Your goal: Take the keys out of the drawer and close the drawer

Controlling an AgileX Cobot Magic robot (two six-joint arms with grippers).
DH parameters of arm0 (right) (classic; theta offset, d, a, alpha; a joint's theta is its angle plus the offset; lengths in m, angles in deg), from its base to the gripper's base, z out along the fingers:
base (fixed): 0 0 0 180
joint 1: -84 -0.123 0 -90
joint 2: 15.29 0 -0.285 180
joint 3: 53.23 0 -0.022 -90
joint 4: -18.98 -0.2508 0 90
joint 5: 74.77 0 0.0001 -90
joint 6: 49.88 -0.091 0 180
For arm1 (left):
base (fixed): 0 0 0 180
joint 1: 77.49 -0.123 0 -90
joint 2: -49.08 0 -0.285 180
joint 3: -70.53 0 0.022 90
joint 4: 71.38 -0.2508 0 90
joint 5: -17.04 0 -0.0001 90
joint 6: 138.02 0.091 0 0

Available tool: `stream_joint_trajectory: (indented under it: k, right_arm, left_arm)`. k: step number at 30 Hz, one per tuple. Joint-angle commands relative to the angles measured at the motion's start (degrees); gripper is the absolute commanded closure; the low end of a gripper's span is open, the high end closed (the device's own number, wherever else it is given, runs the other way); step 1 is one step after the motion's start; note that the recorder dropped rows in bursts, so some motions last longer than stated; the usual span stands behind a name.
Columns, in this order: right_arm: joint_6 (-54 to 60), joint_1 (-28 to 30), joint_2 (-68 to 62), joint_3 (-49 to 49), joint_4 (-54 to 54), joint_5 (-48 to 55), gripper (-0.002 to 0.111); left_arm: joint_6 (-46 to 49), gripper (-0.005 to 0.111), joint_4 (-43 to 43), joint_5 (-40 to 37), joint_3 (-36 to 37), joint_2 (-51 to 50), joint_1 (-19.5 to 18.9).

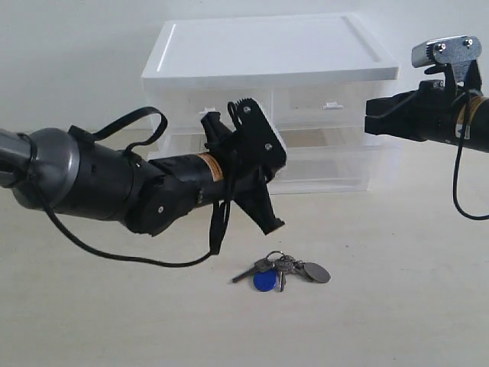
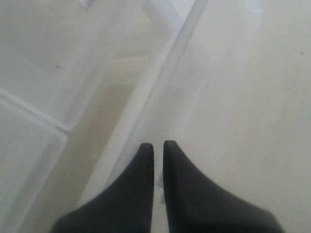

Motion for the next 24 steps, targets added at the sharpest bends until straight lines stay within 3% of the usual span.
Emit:
stream_joint_trajectory:
  k: [1, 12, 18, 24]
  right_arm:
    - [0.55, -0.03, -0.08, -0.2, -0.51, 0.17, 0.108]
    - [0.55, -0.03, -0.08, -0.2, -0.51, 0.17, 0.108]
    - [0.55, -0.03, -0.08, -0.2, -0.51, 0.36, 0.108]
    - [0.67, -0.03, -0.08, -0.2, -0.51, 0.32, 0.108]
  left_arm:
    - [0.2, 0.102, 0.38, -0.06, -4.83, -2.48, -2.62]
    - [1.67, 0.102, 0.38, -2.55, -11.0, -8.15, -5.14]
    - [1.9, 0.102, 0.54, -2.2, -11.19, -7.19, -5.4]
    - [1.9, 0.102, 0.51, -6.9, -10.58, -4.38, -5.29]
